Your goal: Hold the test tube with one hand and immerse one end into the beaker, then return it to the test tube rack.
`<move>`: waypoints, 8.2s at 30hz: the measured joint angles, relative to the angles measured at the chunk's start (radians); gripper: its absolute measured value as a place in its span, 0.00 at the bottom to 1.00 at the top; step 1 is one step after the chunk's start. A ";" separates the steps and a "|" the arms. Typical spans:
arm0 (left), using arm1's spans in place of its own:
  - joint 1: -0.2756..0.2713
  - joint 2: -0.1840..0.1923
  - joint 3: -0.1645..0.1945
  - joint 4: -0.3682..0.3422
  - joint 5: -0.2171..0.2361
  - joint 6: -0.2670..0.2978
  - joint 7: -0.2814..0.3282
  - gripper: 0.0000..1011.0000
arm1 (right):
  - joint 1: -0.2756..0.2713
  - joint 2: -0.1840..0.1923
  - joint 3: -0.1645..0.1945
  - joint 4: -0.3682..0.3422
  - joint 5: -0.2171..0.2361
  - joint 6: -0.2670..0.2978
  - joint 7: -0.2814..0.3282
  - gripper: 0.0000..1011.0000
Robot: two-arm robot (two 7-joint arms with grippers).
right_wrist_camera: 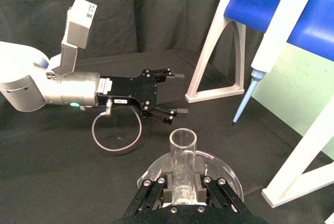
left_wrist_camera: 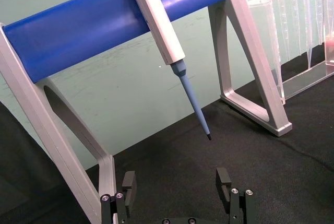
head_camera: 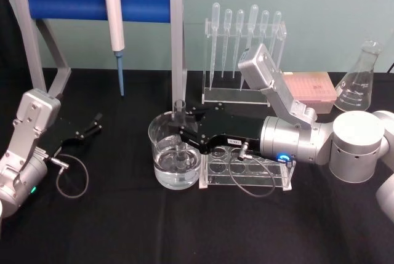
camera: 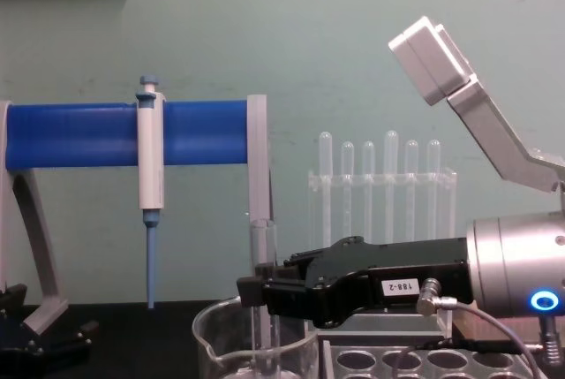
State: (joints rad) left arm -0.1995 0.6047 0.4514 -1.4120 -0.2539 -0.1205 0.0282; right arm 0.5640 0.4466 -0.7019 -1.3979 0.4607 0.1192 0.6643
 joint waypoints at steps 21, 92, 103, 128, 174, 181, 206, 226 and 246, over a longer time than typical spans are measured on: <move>0.000 0.000 0.000 0.000 0.000 0.000 0.000 0.99 | 0.000 0.000 0.000 0.000 0.000 0.000 0.000 0.23; 0.000 0.000 0.000 0.000 0.000 0.000 0.000 0.99 | 0.000 0.000 0.000 0.000 0.000 0.000 0.001 0.23; 0.000 0.000 0.000 0.000 0.000 0.000 0.000 0.99 | 0.000 0.000 0.000 0.000 0.000 0.000 0.001 0.23; 0.000 0.000 0.000 0.000 0.000 0.000 0.000 0.99 | 0.000 0.000 0.000 0.000 0.000 0.000 0.001 0.23; 0.000 0.000 0.000 0.000 0.000 0.000 0.000 0.99 | 0.000 0.000 0.000 0.000 0.000 0.000 0.000 0.23; 0.000 0.000 0.000 0.000 0.000 0.000 0.000 0.99 | 0.000 0.000 0.000 0.000 0.000 0.000 0.001 0.23; 0.000 0.000 0.000 0.000 0.000 0.000 0.000 0.99 | 0.000 0.000 0.000 0.000 0.000 0.000 0.000 0.23; 0.000 0.000 0.000 0.000 0.000 0.000 0.000 0.99 | 0.000 0.000 0.002 -0.012 -0.011 -0.007 0.003 0.23; 0.000 0.000 0.000 0.000 0.000 0.000 0.000 0.99 | 0.008 0.061 0.079 -0.193 0.051 0.064 0.000 0.23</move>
State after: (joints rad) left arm -0.1995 0.6047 0.4514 -1.4120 -0.2539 -0.1205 0.0283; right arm 0.5717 0.5075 -0.6229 -1.5912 0.5116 0.1831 0.6641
